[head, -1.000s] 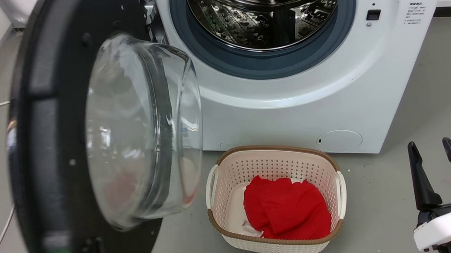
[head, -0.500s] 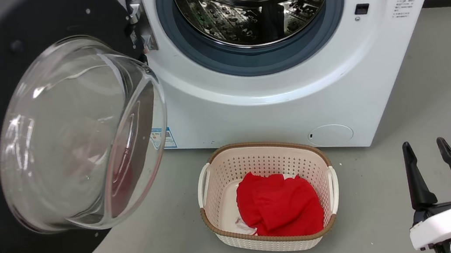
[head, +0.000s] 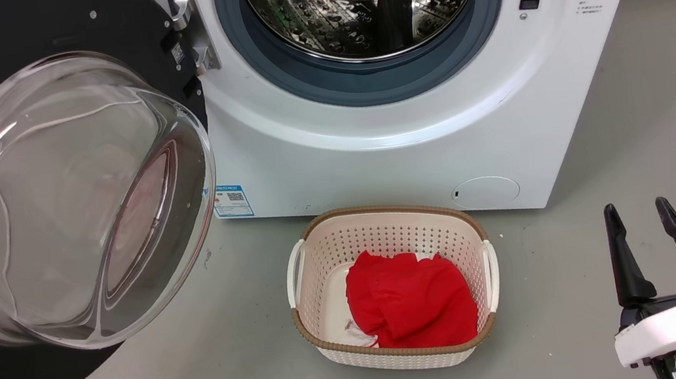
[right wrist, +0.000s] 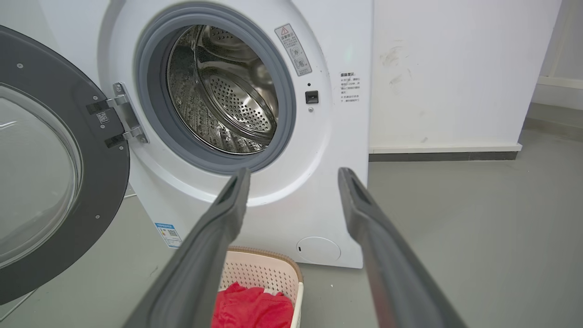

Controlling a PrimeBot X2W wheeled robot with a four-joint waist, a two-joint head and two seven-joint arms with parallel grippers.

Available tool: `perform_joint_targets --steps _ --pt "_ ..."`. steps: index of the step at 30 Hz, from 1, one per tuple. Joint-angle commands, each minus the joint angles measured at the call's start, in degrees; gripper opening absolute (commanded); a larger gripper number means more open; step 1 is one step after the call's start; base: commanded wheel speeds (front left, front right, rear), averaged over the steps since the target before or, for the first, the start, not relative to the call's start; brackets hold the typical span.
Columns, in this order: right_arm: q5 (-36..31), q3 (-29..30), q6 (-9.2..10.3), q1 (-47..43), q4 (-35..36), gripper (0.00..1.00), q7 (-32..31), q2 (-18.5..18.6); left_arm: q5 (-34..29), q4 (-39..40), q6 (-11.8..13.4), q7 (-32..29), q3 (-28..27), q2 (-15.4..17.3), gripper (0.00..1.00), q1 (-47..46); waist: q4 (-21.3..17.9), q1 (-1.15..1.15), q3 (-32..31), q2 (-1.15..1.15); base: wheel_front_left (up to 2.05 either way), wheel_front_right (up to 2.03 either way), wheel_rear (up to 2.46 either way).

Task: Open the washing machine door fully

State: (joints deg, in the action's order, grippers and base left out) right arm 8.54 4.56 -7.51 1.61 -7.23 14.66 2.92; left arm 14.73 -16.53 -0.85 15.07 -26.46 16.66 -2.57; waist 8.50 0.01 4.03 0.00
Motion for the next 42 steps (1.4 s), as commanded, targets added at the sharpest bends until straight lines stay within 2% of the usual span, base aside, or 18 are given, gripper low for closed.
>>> perform_joint_targets --steps 1,8,15,16,18,20,27,33,42 --pt "0.26 0.03 0.04 0.73 -0.06 1.0 0.11 -0.09 -0.54 0.1 -0.33 0.12 -0.53 -0.86 0.0 0.01 -0.2 -0.01 -0.15 0.0 0.0 0.0 0.0" --pt "0.6 0.36 0.04 -0.13 -0.36 1.0 0.29 -0.08 -2.94 3.8 -1.08 0.12 -1.85 -4.97 0.0 2.95 -0.29 -0.01 -0.93 0.0 0.0 0.0 0.0" --pt "0.48 0.19 0.04 -0.83 -0.13 1.0 0.36 -0.09 -5.45 11.68 -2.29 0.12 -1.05 -10.91 0.0 8.5 -0.1 -0.01 -2.3 0.0 0.0 0.0 0.0" --pt "0.41 0.08 0.04 -1.03 -0.01 1.0 0.36 -0.09 -5.5 12.61 -2.62 0.12 -0.41 -11.63 0.04 9.33 -0.13 -0.01 -2.44 0.0 0.0 0.0 0.0" --pt "0.3 -0.25 0.04 -1.26 0.12 1.0 0.39 -0.09 -5.42 13.92 -3.0 0.12 1.2 -12.72 0.49 11.02 -0.38 -0.01 -2.76 0.0 0.0 0.0 0.0" --pt "0.25 -0.56 0.04 -1.43 0.27 1.0 0.42 -0.09 -4.93 14.55 -3.35 0.12 3.09 -13.19 1.0 12.19 -0.73 -0.01 -3.09 0.0 0.0 0.0 0.0" --pt "-0.79 -1.46 0.04 -1.74 1.23 1.0 0.47 -0.09 -5.49 16.83 -3.13 0.12 11.4 -13.74 1.0 14.12 -2.43 -0.01 -3.77 0.0 0.0 0.0 0.0" --pt "-2.27 -2.05 0.04 -2.02 2.76 1.0 0.48 -0.09 -6.94 17.71 -2.5 0.13 17.63 -13.71 1.0 11.48 -4.4 -0.01 -4.2 0.0 0.0 0.0 0.0" --pt "-4.74 -2.5 0.04 -2.59 4.68 1.0 -0.97 -0.09 -8.53 16.48 -3.63 0.13 19.45 -13.21 1.0 6.83 -8.46 -0.01 -4.32 0.0 0.0 0.0 0.0"
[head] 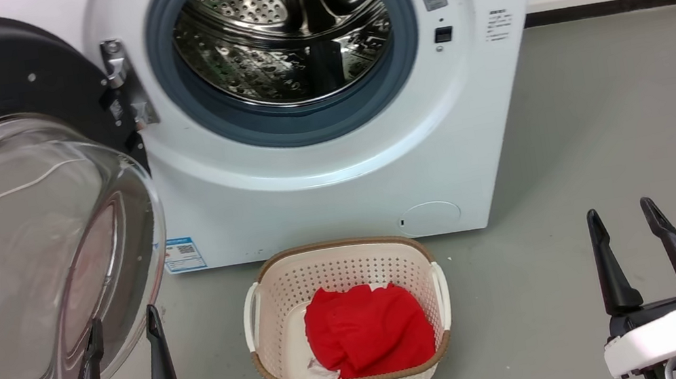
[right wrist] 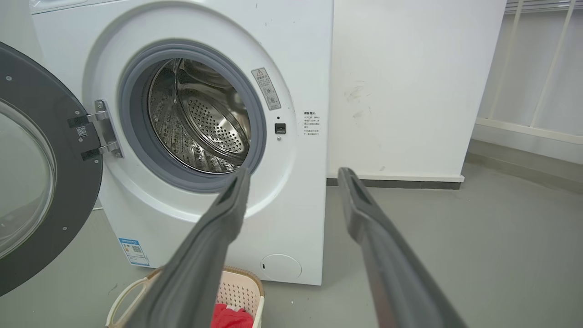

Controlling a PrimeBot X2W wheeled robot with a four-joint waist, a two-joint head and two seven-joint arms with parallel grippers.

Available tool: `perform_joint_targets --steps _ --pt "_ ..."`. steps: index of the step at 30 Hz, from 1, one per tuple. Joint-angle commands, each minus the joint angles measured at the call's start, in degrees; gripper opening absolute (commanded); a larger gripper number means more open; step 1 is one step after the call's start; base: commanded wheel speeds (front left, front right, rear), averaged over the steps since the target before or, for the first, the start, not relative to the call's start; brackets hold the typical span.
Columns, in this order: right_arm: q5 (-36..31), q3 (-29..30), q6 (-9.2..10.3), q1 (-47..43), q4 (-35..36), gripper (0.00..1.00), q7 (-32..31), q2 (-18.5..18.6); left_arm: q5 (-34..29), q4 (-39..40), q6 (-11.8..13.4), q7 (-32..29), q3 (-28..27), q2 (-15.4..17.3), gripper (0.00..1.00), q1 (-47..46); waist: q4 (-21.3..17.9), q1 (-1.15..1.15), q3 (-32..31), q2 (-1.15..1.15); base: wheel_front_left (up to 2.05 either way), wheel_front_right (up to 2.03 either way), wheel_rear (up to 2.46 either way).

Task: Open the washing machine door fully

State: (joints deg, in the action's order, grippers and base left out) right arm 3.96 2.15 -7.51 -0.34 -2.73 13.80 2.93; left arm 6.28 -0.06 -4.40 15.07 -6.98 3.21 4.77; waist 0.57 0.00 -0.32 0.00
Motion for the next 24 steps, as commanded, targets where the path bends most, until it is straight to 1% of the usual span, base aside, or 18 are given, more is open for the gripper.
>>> perform_joint_targets --steps 1,11,24 --pt "-0.25 -0.06 0.04 -0.86 0.24 1.0 -0.16 -0.11 -0.21 -0.2 -0.27 0.13 0.02 0.33 1.0 -0.67 -0.95 0.0 0.06 0.0 0.0 0.0 0.0" --pt "-0.32 0.27 0.04 -1.23 0.52 1.0 -0.94 -0.11 -0.9 -1.46 -0.79 0.13 -0.91 0.88 1.0 -1.81 -3.57 0.0 0.41 0.0 0.0 0.0 0.0" --pt "0.6 0.14 0.04 -0.31 -0.88 1.0 -0.59 -0.11 -1.61 -2.46 -0.9 0.13 -1.26 0.68 1.0 -2.58 -3.65 0.0 0.5 0.0 0.0 0.0 0.0"
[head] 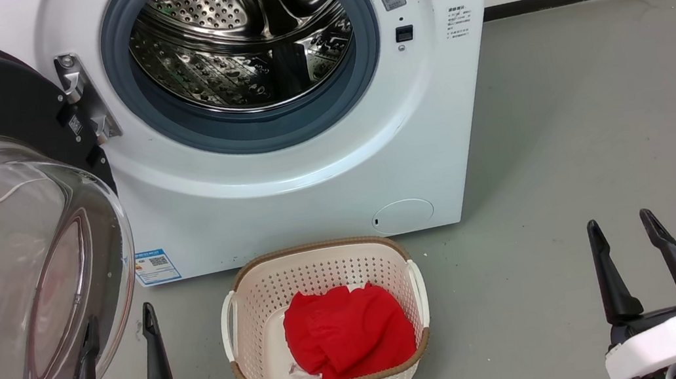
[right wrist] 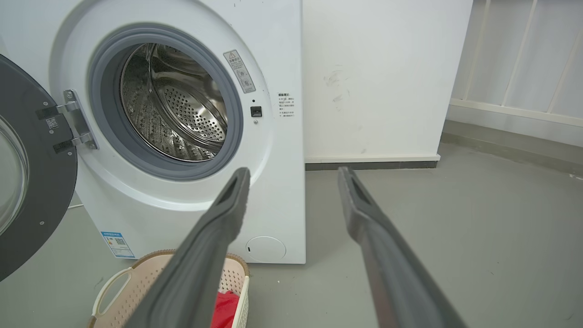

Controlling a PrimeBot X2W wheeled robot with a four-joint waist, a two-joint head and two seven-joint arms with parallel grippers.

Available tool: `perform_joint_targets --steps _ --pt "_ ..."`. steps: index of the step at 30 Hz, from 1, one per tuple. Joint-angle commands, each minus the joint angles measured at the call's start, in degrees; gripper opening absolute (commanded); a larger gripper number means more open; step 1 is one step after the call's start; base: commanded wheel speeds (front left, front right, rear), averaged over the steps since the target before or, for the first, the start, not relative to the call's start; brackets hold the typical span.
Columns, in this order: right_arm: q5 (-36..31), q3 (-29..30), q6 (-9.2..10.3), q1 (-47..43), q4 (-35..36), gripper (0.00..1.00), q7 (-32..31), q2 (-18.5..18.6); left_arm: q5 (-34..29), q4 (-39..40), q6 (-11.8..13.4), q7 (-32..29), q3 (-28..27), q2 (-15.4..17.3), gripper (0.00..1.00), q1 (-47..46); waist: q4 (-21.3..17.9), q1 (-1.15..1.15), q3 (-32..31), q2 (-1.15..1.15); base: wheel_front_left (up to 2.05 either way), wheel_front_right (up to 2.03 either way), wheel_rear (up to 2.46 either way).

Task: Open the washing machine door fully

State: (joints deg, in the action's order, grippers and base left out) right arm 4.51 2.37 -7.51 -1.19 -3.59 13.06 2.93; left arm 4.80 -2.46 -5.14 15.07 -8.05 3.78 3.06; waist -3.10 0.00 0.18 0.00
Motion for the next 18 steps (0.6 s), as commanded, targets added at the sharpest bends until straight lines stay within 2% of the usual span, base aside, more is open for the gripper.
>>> perform_joint_targets --steps 1,7,8,18 --pt "0.09 -0.09 0.04 0.63 -0.08 1.0 0.21 -0.11 -0.17 -0.07 -0.1 0.13 -0.23 0.09 1.0 -0.87 0.07 0.0 -0.01 0.0 0.0 0.0 0.0" --pt "0.53 -0.23 0.04 0.9 -0.42 1.0 0.48 -0.11 -0.54 0.52 -0.4 0.13 0.07 0.34 1.0 -0.75 0.24 0.0 -0.03 0.0 0.0 0.0 0.0" --pt "0.42 -0.14 0.0 -0.05 -0.49 0.0 0.09 0.0 -0.52 0.16 -0.17 -0.01 0.08 0.05 0.0 -0.09 0.24 0.0 -0.03 0.0 0.0 0.0 0.0" --pt "11.02 -0.16 0.0 0.57 -1.65 0.0 -1.83 0.29 9.35 -2.44 -0.45 -3.48 -0.79 -0.11 0.0 -2.07 0.44 0.0 -0.03 0.0 0.0 0.0 0.0"
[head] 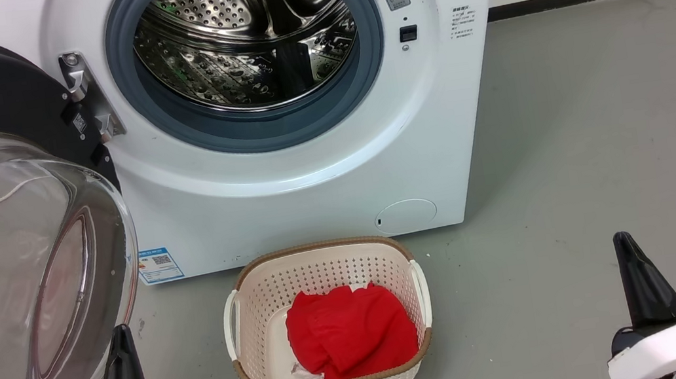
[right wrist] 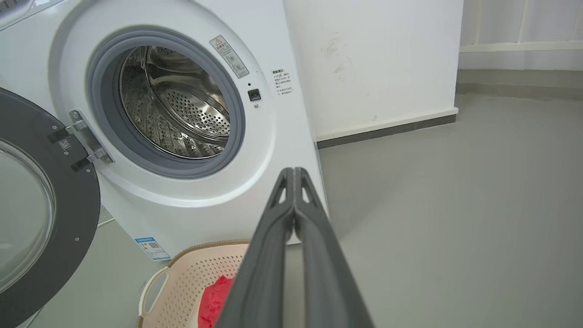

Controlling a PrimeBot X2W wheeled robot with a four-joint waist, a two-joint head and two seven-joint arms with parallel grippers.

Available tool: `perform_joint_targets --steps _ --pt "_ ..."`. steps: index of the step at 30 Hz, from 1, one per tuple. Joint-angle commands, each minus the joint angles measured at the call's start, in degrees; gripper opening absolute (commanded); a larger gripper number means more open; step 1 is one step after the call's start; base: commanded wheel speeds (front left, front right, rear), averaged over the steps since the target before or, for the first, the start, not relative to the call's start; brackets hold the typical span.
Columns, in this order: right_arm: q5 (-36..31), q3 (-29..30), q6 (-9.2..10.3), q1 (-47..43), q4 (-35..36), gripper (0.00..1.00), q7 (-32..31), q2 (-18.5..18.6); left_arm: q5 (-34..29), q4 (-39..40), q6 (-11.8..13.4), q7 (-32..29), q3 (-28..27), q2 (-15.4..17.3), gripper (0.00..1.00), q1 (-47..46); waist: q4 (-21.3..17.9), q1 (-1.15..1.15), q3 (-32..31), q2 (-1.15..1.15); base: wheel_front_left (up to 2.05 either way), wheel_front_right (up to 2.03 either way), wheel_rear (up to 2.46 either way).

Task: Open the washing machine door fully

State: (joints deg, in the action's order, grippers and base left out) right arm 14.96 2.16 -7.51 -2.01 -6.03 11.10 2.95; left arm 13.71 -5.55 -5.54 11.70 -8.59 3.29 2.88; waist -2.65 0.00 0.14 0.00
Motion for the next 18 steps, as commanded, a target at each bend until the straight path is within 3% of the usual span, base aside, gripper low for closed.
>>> perform_joint_targets --steps 1,18 --pt "1.73 0.07 0.0 1.52 0.64 0.0 -0.09 0.32 1.61 0.61 -0.07 -0.31 -0.13 0.37 0.0 -1.92 0.01 0.0 0.0 0.0 0.0 0.0 0.0" --pt "19.64 0.37 0.01 3.32 -1.35 0.0 -3.56 0.81 19.44 -0.77 -0.53 -3.83 1.01 0.22 0.0 -3.16 0.4 0.0 0.01 0.0 0.0 0.0 0.0"
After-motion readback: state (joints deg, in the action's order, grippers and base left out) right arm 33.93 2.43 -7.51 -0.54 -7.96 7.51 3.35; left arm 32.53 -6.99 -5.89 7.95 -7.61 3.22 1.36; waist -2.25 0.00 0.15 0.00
